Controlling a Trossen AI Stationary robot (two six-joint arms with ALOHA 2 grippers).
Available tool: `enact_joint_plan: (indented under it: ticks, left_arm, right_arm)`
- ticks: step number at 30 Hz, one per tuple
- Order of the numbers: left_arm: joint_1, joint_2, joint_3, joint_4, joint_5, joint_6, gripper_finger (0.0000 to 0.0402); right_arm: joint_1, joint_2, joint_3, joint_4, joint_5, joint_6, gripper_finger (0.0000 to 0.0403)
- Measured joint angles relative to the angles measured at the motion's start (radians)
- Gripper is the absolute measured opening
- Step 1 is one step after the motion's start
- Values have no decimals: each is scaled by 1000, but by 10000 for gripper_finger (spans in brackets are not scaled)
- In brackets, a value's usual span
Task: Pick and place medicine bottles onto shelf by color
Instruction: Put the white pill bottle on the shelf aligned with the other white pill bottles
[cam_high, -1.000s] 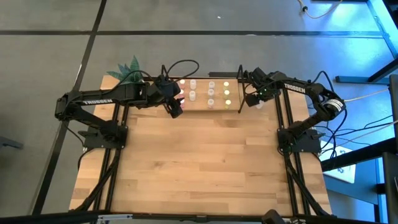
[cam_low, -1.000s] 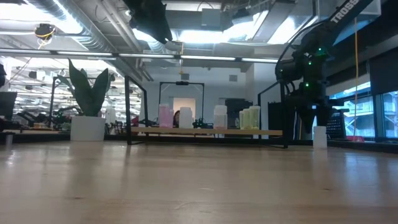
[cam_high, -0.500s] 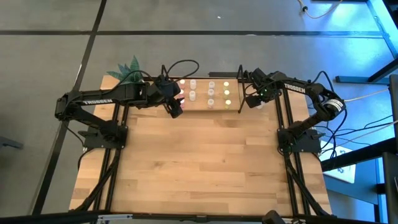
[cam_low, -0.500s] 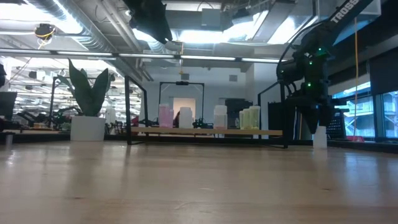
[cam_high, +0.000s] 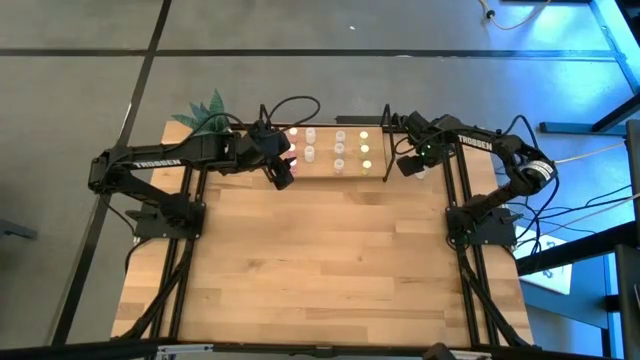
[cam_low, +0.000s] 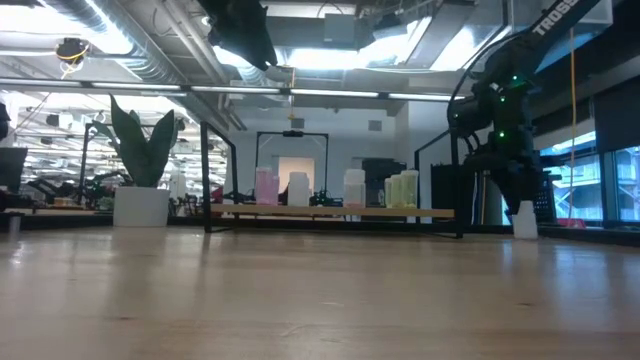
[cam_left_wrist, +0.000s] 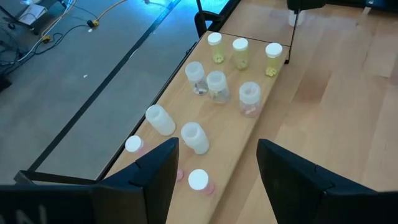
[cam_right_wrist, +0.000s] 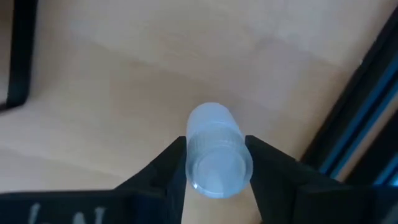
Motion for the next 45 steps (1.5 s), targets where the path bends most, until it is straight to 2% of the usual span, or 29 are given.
enact_joint_plan:
  ticks: [7,12,18,25,31,38,41,45]
  left_arm:
    - [0,0,0,0,0,1,209]
    - [0,0,0,0,0,1,209]
    - [0,0,0,0,0,1,209]
    - [0,0,0,0,0,2,209]
    - [1,0,0,0,0,2,209]
    - [1,0,0,0,5,2,209]
    - [-1,0,0,0,74,24,209]
    - [-3,0,0,0,246,75,209]
  right_arm:
    - [65,-99,0,-126,0,16,146]
    - [169,-216,0,-268,-1,121,147]
    - [393,-305,55,-411,-77,277,149]
    - [659,-259,156,-368,-96,320,150]
    - [805,-141,212,-251,-141,151,150]
    - [852,6,241,70,-141,-183,151]
    - [852,63,263,167,-141,-324,151]
    - [852,133,296,214,-140,-470,151]
